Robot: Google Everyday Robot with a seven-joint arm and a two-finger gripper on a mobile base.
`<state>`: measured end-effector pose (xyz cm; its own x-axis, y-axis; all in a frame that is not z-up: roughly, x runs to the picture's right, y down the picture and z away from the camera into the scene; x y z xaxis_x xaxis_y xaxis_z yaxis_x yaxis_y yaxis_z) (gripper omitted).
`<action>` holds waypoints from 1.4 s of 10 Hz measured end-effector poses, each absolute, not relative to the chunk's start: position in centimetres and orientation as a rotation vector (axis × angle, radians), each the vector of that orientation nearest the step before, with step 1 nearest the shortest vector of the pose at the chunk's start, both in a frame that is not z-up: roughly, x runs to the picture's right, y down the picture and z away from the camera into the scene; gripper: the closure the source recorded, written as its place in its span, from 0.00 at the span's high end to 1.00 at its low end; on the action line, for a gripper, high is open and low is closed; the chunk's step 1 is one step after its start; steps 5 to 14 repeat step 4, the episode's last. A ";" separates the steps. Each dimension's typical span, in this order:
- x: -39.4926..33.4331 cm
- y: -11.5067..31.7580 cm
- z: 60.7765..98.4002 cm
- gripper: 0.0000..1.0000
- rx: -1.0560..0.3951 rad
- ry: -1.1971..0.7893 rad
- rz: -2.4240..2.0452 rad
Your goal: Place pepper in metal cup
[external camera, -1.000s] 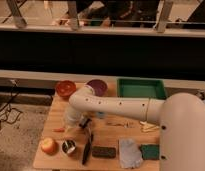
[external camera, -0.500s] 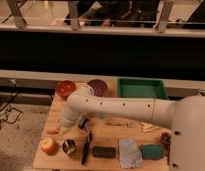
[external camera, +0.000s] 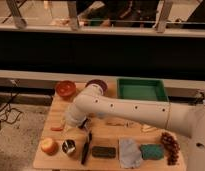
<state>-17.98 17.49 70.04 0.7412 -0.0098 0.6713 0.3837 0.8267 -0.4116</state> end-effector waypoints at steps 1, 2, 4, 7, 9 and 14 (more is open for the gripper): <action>-18.2 17.5 70.0 0.04 -0.568 -0.712 -0.232; -18.2 17.6 70.0 0.04 -0.568 -0.712 -0.232; -18.1 17.5 70.0 0.04 -0.568 -0.711 -0.231; -18.1 17.5 70.0 0.04 -0.568 -0.711 -0.231; -18.1 17.5 70.0 0.04 -0.568 -0.711 -0.231; -18.1 17.5 70.0 0.04 -0.568 -0.711 -0.231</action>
